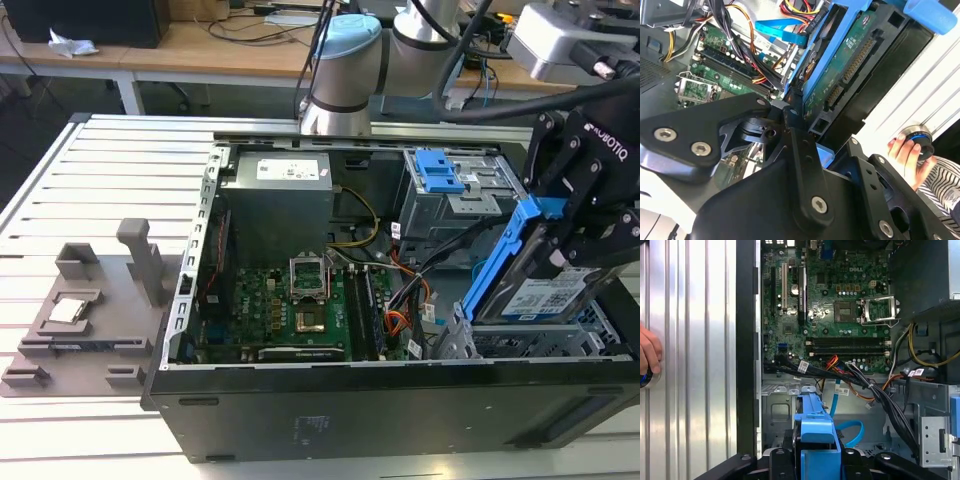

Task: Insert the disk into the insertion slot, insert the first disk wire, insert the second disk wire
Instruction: 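Insert the disk into the insertion slot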

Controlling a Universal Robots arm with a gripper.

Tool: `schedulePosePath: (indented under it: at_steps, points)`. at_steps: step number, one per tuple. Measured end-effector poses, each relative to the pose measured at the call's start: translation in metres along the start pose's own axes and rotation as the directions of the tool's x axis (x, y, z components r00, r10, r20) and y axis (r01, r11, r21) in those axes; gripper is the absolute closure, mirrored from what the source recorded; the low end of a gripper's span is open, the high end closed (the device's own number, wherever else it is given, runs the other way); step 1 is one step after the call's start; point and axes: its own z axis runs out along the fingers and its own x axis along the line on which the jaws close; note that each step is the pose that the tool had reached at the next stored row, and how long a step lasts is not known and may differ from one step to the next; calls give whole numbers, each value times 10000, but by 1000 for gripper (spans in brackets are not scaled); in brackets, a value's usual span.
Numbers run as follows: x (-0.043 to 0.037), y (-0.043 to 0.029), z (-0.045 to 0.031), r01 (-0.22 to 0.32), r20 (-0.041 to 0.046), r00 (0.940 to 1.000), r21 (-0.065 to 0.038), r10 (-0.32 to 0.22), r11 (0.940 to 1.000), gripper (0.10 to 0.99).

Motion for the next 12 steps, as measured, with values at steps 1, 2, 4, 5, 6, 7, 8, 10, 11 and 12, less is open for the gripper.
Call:
schedulePosePath:
  at_steps: [1,2,4,5,6,7,8,10,11,12]
  points:
    - [0,-1,13,0,1,10000,0,0,10000,722]
    - [0,-1,25,0,1,10000,0,0,10000,722]
    - [0,-2,50,0,1,10000,-1,0,10000,722]
    - [0,-3,73,0,0,10000,-1,0,10000,722]
    - [0,-4,88,0,0,10000,0,0,10000,722]
    - [0,-4,98,0,1,10000,-1,0,10000,722]
    - [0,-5,113,0,0,10000,0,0,10000,722]
    - [-1,-5,134,0,1,10000,-1,0,10000,722]
    - [0,-6,149,0,1,10000,-1,0,10000,722]
    - [0,-6,159,0,1,10000,-1,0,10000,722]
